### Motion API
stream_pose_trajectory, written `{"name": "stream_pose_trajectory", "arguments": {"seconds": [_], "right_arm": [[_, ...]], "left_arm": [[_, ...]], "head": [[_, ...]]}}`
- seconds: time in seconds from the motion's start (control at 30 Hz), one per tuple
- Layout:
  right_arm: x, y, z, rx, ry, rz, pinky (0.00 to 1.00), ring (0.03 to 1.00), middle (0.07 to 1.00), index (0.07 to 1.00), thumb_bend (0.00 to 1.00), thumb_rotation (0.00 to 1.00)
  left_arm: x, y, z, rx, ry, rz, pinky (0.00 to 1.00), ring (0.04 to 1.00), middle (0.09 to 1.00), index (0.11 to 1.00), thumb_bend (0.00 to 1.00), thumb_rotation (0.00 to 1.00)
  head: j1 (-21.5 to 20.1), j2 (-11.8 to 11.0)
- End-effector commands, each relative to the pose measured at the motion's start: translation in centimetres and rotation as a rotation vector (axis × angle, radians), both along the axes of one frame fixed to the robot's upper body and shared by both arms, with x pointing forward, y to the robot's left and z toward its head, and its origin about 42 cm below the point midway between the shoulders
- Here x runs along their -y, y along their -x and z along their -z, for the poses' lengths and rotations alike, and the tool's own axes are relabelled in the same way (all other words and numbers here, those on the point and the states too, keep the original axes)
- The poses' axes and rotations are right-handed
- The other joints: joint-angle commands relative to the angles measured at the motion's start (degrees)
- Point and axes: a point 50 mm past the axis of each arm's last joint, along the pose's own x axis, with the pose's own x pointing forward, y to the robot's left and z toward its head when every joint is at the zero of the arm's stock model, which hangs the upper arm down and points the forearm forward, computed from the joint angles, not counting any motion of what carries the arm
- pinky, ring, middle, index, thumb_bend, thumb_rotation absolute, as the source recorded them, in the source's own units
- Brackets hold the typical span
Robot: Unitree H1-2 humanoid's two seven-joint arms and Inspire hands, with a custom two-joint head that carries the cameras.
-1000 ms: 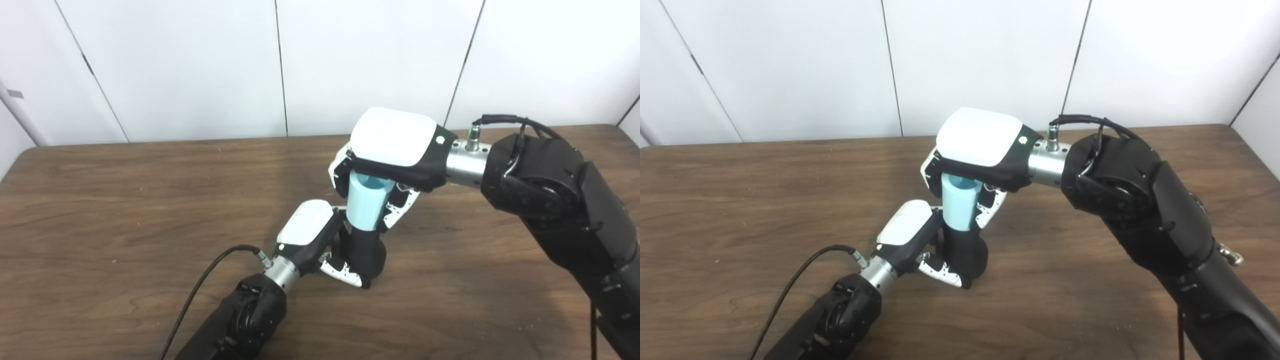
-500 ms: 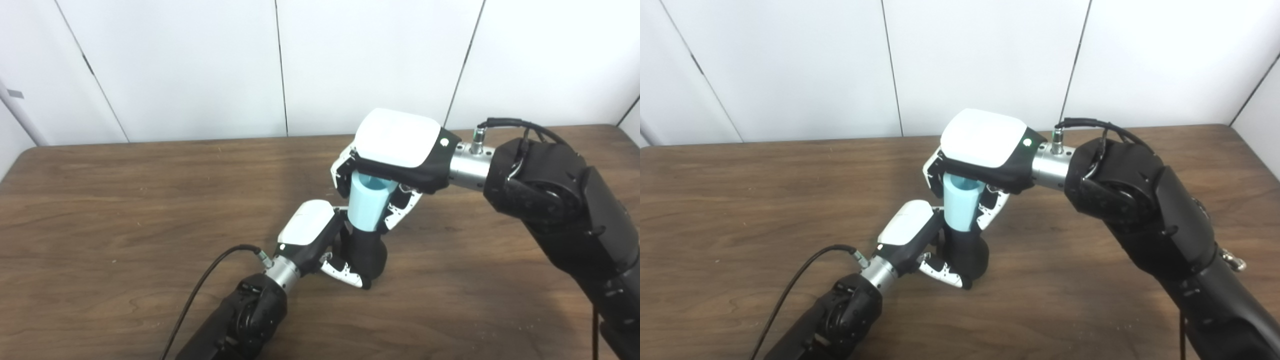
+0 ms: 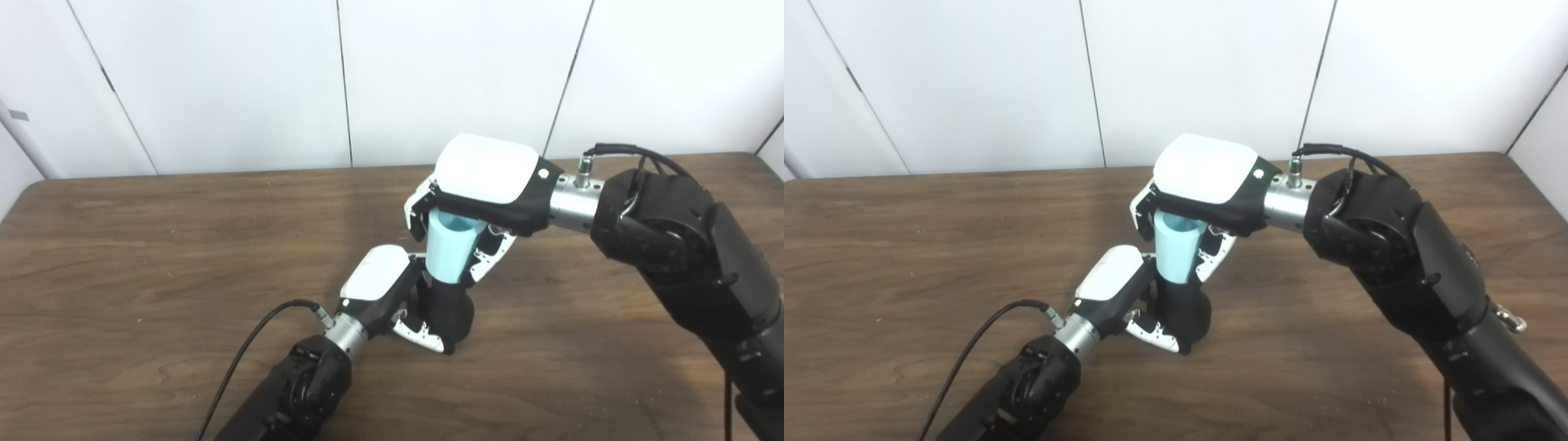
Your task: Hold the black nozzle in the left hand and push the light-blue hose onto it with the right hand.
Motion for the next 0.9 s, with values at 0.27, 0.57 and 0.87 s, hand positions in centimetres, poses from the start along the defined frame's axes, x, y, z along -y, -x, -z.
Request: {"name": "stream_pose_trajectory", "arguments": {"seconds": [0.27, 0.57, 0.87], "right_arm": [[0.3, -0.5, 2.0, -0.038, 0.116, -0.005, 0.31, 0.396, 0.541, 0.488, 0.51, 0.00], [0.3, 0.2, 2.2, -0.030, 0.128, -0.009, 0.33, 0.407, 0.553, 0.478, 0.51, 0.00], [0.2, 0.4, 2.2, -0.018, 0.135, -0.024, 0.32, 0.398, 0.537, 0.489, 0.51, 0.00]], "left_arm": [[0.2, 3.1, 5.1, -0.244, -0.161, 0.070, 0.42, 0.411, 0.460, 0.492, 0.53, 0.00], [0.3, 3.0, 5.1, -0.240, -0.168, 0.072, 0.45, 0.448, 0.479, 0.480, 0.53, 0.00], [0.4, 3.0, 5.1, -0.241, -0.167, 0.073, 0.45, 0.449, 0.483, 0.477, 0.53, 0.00]], "head": [[-0.1, 0.2], [0.1, 0.2], [0.0, 0.2]]}}
